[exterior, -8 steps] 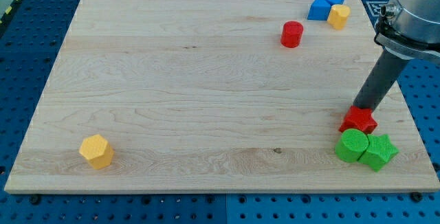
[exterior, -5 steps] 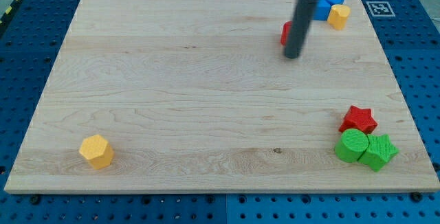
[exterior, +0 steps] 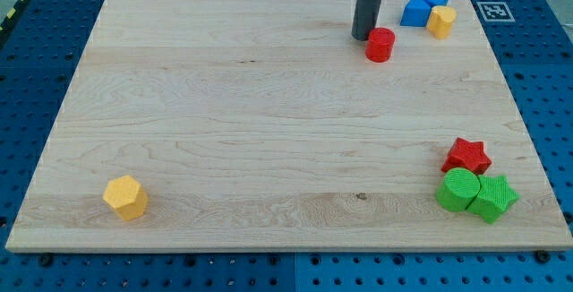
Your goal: Push red circle closer to green star
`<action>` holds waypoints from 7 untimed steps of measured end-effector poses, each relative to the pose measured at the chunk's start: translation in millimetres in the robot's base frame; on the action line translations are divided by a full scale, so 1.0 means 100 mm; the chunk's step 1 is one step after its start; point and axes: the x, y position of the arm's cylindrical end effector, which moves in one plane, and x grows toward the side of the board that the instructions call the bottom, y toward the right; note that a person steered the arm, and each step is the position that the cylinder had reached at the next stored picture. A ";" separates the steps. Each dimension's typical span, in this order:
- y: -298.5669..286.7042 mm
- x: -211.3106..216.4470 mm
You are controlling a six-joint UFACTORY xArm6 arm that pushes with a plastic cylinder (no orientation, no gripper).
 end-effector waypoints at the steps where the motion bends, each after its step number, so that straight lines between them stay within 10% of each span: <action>1: 0.10 0.17; 7: 0.93 0.83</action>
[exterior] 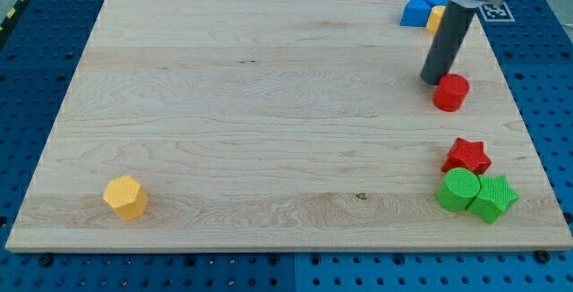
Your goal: Push red circle closer to green star
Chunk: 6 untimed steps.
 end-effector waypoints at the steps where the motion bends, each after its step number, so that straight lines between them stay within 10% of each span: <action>1: 0.13 0.07; 6: 0.33 1.06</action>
